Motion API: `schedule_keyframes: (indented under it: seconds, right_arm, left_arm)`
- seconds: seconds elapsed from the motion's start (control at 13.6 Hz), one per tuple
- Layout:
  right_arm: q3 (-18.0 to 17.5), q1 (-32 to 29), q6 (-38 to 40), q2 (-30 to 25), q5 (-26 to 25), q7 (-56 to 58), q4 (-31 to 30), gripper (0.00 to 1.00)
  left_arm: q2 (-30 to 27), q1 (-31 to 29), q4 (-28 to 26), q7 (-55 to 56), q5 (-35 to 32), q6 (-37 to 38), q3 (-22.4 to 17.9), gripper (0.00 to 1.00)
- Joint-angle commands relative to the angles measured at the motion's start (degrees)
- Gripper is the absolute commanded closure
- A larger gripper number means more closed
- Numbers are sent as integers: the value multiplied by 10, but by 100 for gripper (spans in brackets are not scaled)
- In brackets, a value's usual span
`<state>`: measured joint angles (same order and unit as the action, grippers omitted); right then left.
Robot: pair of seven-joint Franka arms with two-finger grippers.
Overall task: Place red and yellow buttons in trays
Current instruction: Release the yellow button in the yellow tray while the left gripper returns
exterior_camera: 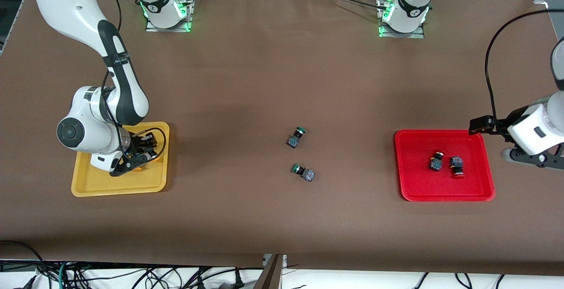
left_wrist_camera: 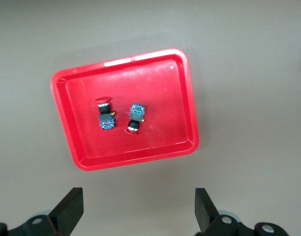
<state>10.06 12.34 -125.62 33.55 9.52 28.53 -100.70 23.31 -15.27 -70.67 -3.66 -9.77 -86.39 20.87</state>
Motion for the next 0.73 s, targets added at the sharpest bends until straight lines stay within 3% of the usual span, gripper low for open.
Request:
schedule_keyframes:
  seconds: [0.0,0.07,0.15,0.22,0.37,0.51,0.66]
  right_arm:
    - [-11,5,15,-53,4,1,-13,0]
    - [-11,15,16,-66,4,-7,-10,0]
    - [-11,24,16,-83,4,-42,-10,0]
    - [-12,33,17,-97,3,-84,-10,0]
    - [-12,58,24,-124,2,-150,-11,0]
    - [-13,64,63,-165,1,-186,-12,0]
    - [-18,65,129,-228,-1,-205,-13,0]
  left_arm:
    - [-76,122,-33,40,53,12,-156,0]
    - [-107,169,-66,63,92,11,-219,0]
    - [-140,191,-119,68,143,0,-256,0]
    - [-183,197,-174,66,153,-46,-263,0]
    - [-236,223,-247,67,74,-90,-263,0]
    - [-239,218,-252,65,59,-91,-262,0]
    - [-237,195,-252,61,107,-96,-262,0]
